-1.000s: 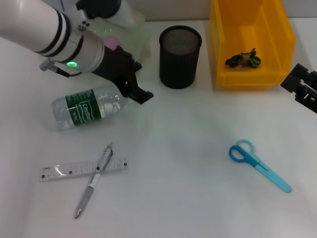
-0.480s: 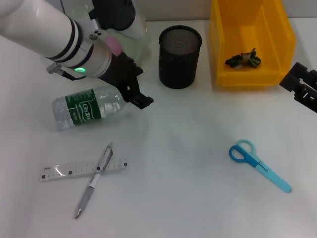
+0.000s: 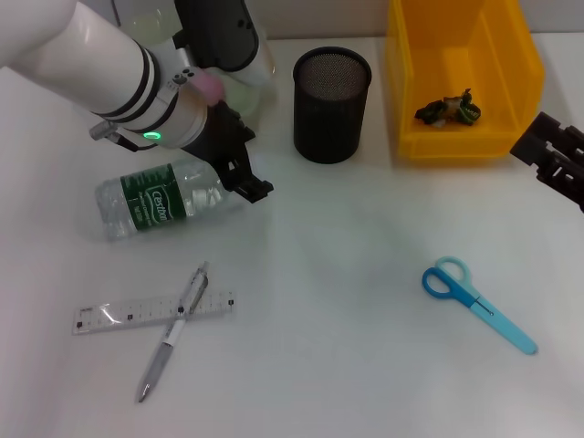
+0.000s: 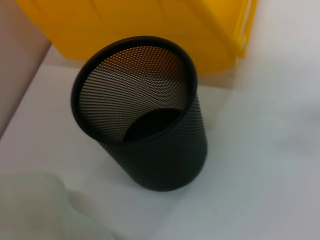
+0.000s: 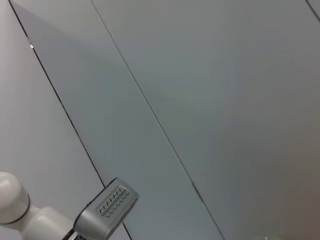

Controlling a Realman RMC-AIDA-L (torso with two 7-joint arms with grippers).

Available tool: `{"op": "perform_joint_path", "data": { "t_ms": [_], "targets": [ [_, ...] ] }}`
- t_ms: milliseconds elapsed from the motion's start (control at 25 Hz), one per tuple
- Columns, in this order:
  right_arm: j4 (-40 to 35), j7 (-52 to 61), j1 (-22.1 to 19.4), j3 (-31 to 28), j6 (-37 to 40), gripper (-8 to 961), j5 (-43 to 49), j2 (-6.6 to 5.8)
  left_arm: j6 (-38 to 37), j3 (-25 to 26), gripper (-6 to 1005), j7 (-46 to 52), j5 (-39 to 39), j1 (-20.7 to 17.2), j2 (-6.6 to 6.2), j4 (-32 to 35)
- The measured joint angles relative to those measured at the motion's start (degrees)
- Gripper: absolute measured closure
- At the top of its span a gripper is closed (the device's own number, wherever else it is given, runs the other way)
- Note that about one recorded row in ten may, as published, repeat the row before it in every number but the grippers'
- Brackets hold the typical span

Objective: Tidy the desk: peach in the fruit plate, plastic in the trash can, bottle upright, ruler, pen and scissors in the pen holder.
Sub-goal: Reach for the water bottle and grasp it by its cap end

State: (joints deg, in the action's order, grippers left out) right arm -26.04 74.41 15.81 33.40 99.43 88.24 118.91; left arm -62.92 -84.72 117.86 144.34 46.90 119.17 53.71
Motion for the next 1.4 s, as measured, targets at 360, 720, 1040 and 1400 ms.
{"op": "perform_joint_path", "data": {
  "t_ms": [360,720,1040,1400],
  "targets": [
    [1.0,0.2,0.8,-0.1,-0.4,172,0.0,-0.07,2.1,-0.2,180,0.0,1.4,0.7,0.01,-2.3],
    [1.0,0.3,1.3,-0.4,-0.6,172,0.0,-0.08,2.2,-0.3,180,-0.7,1.9,0.9,0.01,-2.8],
    [1.4,0.4,2.2,-0.2,-2.1,172,0.0,-0.05,1.9,-1.0,180,-0.7,3.0,1.4,0.0,-3.0],
    [2.1,0.4,2.9,-0.4,-2.3,172,0.0,-0.3,2.6,-2.1,181,-0.9,2.9,1.8,0.0,-3.6]
  ]
}}
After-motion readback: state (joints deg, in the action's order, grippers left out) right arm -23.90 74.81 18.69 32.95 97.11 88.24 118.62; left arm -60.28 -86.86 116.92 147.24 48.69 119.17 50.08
